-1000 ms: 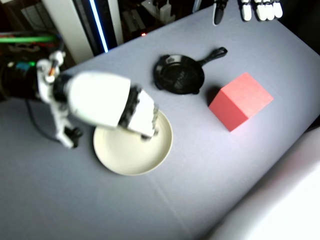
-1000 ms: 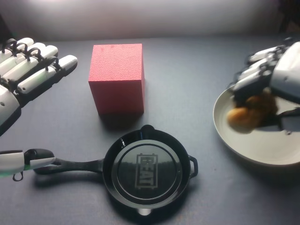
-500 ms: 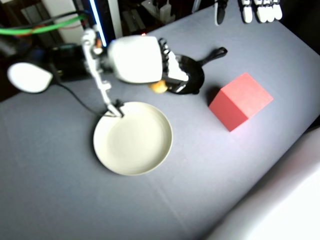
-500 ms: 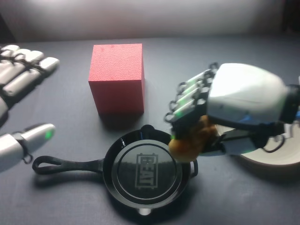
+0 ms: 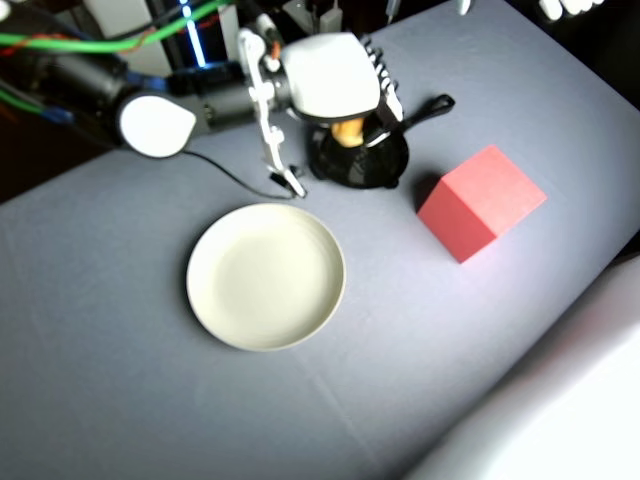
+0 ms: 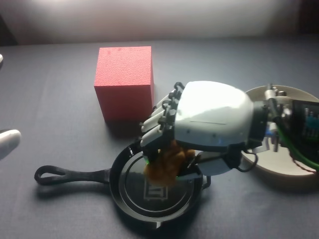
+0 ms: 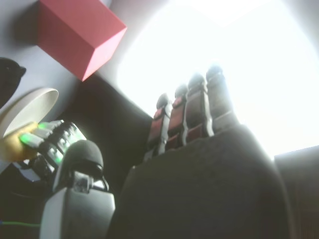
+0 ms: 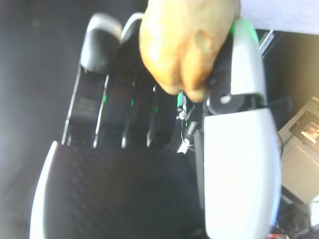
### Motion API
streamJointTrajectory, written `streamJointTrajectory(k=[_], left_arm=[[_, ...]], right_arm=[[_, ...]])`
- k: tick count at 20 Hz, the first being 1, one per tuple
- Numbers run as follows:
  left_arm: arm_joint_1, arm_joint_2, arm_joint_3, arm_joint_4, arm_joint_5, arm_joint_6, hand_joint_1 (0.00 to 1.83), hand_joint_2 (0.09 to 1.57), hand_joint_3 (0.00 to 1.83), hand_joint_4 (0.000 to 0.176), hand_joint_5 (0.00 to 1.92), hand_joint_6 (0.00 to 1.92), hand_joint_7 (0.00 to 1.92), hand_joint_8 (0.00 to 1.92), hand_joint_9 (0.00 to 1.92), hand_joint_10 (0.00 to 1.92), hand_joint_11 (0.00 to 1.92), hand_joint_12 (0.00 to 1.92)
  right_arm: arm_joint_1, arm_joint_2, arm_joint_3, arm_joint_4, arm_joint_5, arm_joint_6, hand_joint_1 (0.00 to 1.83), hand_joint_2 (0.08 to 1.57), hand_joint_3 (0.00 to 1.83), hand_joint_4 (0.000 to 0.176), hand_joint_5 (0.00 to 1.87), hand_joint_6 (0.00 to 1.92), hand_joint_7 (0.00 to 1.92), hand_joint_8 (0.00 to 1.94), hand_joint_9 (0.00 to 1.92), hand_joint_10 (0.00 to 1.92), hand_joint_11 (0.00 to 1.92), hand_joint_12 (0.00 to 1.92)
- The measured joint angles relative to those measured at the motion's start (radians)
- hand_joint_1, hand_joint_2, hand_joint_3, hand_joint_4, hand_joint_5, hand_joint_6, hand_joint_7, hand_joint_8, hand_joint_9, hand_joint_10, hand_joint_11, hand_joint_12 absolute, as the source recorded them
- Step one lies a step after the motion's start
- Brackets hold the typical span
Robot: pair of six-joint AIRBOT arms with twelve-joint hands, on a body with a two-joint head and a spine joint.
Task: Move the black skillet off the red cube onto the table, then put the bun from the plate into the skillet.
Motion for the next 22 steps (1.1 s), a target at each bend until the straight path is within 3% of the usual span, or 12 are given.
streamJointTrajectory(k=[3,6,8,9,10,11,12,14,15,16,19,22], left_arm=[[0.001,0.000,0.000,-0.009,-0.034,-0.002,0.00,1.26,0.00,0.026,0.05,0.01,0.02,0.01,0.00,0.00,0.00,0.00],[0.001,0.000,-0.005,-0.010,-0.043,-0.005,0.00,1.26,0.00,0.060,0.05,0.01,0.04,0.01,0.00,0.00,0.00,0.00],[0.001,0.000,-0.005,-0.007,-0.045,-0.005,0.00,1.27,0.00,0.056,0.05,0.01,0.04,0.01,0.00,0.00,0.00,0.00],[0.001,0.000,-0.005,-0.009,-0.048,-0.007,0.00,1.26,0.00,0.053,0.05,0.01,0.04,0.01,0.00,0.00,0.00,0.00],[0.001,0.000,-0.005,-0.008,-0.049,-0.010,0.00,1.28,0.00,0.034,0.05,0.00,0.04,0.01,0.00,0.00,0.00,0.00],[0.001,0.000,-0.005,-0.007,-0.049,-0.012,0.00,1.28,0.00,0.027,0.05,0.00,0.04,0.01,0.00,0.00,0.00,0.00],[0.001,0.000,-0.005,-0.006,-0.049,-0.013,0.00,1.27,0.00,0.039,0.05,0.00,0.04,0.01,0.00,0.00,0.00,0.00],[0.001,0.000,-0.005,-0.007,-0.050,-0.017,0.00,1.27,0.00,0.050,0.06,0.01,0.04,0.01,0.00,0.00,0.00,0.00],[0.001,0.000,-0.005,-0.007,-0.049,-0.017,0.00,1.27,0.00,0.056,0.06,0.01,0.04,0.00,0.00,0.00,0.00,0.00],[0.001,0.000,-0.005,-0.007,-0.050,-0.017,0.00,1.27,0.00,0.055,0.06,0.01,0.04,0.00,0.00,0.00,0.00,0.00],[0.009,0.000,-0.005,-0.007,-0.053,-0.020,0.00,1.28,0.00,0.064,0.05,0.00,0.02,0.00,0.00,0.00,0.00,0.00],[0.009,0.000,-0.008,-0.002,-0.056,-0.021,0.00,1.28,0.00,0.071,0.04,0.00,0.01,0.00,0.00,0.00,0.00,0.00]], right_arm=[[0.002,-0.031,0.011,-0.008,-0.034,0.001,1.23,1.16,0.00,0.000,0.93,0.90,0.91,1.32,0.97,1.21,0.89,1.52],[0.002,-0.074,0.044,-0.015,-0.112,0.000,1.25,1.15,0.00,0.000,0.95,0.84,0.89,1.37,0.92,1.34,0.84,1.59],[0.002,-0.085,0.054,-0.017,-0.144,0.000,1.25,1.15,0.00,0.000,0.98,0.81,0.89,1.36,0.87,1.35,0.81,1.61],[0.002,-0.084,0.054,-0.030,-0.152,0.000,1.24,1.17,0.00,0.000,0.92,0.86,0.84,1.43,0.74,1.35,0.65,1.63],[0.002,-0.084,0.054,-0.033,-0.156,0.000,1.20,1.12,0.00,0.000,0.75,0.42,0.49,1.25,0.48,1.32,0.34,1.53],[0.002,-0.084,0.054,-0.035,-0.163,-0.005,1.13,1.12,0.00,0.005,0.69,0.19,0.33,1.12,0.32,1.26,0.22,1.44],[0.002,-0.084,0.054,-0.035,-0.172,-0.008,1.08,1.10,0.00,0.059,0.63,0.08,0.28,0.89,0.26,1.02,0.14,1.25],[0.003,-0.084,0.054,-0.033,-0.184,-0.008,1.10,1.03,0.00,0.043,0.62,0.01,0.46,0.28,0.40,0.37,0.07,0.99],[0.004,-0.084,0.054,-0.034,-0.188,-0.008,1.04,1.02,0.00,0.056,0.55,0.00,0.48,0.13,0.43,0.23,0.02,1.02],[0.005,-0.084,0.054,-0.034,-0.192,-0.008,1.00,1.00,0.00,0.105,0.45,0.00,0.45,0.05,0.42,0.14,0.00,0.99],[0.005,-0.084,0.040,-0.035,-0.198,-0.008,0.93,0.96,0.00,0.148,0.32,0.00,0.36,0.00,0.38,0.04,0.00,0.85],[0.005,-0.048,-0.005,-0.048,-0.189,-0.008,0.82,0.94,0.00,0.150,0.21,0.00,0.23,0.00,0.29,0.00,0.00,0.79]])
